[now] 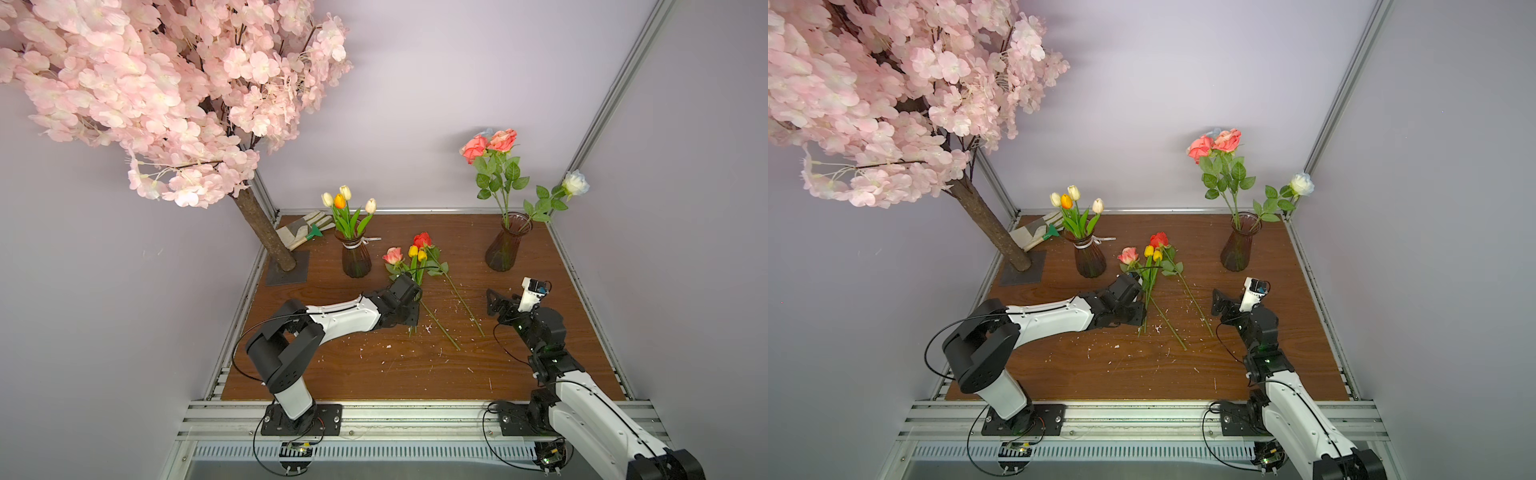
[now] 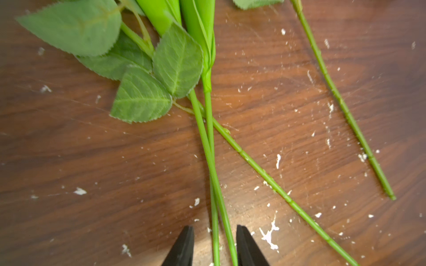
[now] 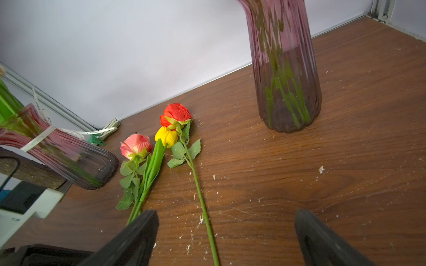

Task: Arrange the flowers in different vases according to their variety
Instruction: Adjust the flower at the center of the board.

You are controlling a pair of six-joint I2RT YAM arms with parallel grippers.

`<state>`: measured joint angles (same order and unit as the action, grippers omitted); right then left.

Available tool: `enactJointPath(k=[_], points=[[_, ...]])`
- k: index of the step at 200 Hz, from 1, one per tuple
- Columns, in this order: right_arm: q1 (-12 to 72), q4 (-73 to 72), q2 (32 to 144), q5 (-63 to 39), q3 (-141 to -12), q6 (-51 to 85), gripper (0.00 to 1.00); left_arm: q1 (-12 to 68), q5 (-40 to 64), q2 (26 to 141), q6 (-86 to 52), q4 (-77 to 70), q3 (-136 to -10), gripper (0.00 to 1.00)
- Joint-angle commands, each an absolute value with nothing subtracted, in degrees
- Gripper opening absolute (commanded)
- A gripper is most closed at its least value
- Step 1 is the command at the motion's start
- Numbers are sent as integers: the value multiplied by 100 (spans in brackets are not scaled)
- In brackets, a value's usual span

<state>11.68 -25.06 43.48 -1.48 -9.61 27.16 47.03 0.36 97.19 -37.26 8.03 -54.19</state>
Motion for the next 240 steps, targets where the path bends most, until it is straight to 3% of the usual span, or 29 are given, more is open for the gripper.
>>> enactJointPath(k=[1,117,136,240], points=[[1195,-2698,4314,-44,-1027,2795,100,4866,-114,9876,-3684,1031,-5563,35],[1200,-2650,4386,-5,-1046,2786,100,5113,-272,10240,-3708,1169,-5783,30],[1203,-2646,4374,3,-1046,2777,100,5116,-308,10266,-3694,1199,-5792,24],[1203,-2645,4386,5,-1041,2771,99,5150,-551,9470,-3695,1486,-5709,13]])
